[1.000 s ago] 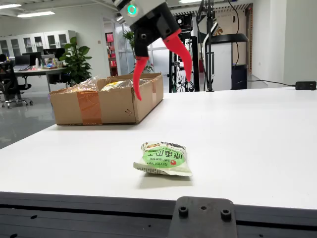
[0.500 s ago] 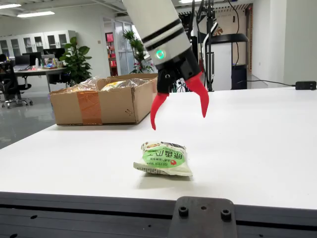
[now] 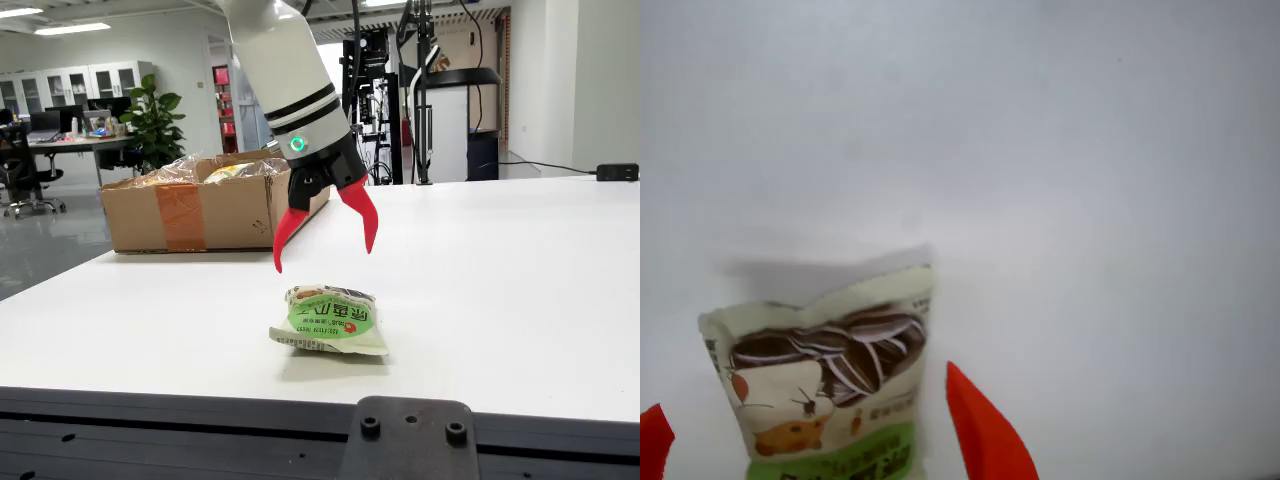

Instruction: Grasp a snack and put it in the bin.

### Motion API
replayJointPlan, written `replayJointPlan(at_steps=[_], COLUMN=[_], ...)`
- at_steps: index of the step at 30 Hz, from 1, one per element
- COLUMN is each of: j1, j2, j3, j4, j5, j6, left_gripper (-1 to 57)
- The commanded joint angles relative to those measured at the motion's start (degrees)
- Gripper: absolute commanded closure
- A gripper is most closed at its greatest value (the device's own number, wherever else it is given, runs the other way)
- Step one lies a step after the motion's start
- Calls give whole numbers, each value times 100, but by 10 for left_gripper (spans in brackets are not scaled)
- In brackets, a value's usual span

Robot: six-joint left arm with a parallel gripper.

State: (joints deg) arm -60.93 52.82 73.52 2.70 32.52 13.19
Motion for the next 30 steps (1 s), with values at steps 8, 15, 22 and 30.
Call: replayJointPlan(at_steps=[8,15,22,30], j1=[-82,-233,-342,-403], j2=[-61,-28,90,204], j3=[291,384,403,392], j4=[-19,-30,-36,-41], j5=[-193,-324,-455,-583], j6=[16,-30,-78,-116], left_gripper=[39,39,39,40])
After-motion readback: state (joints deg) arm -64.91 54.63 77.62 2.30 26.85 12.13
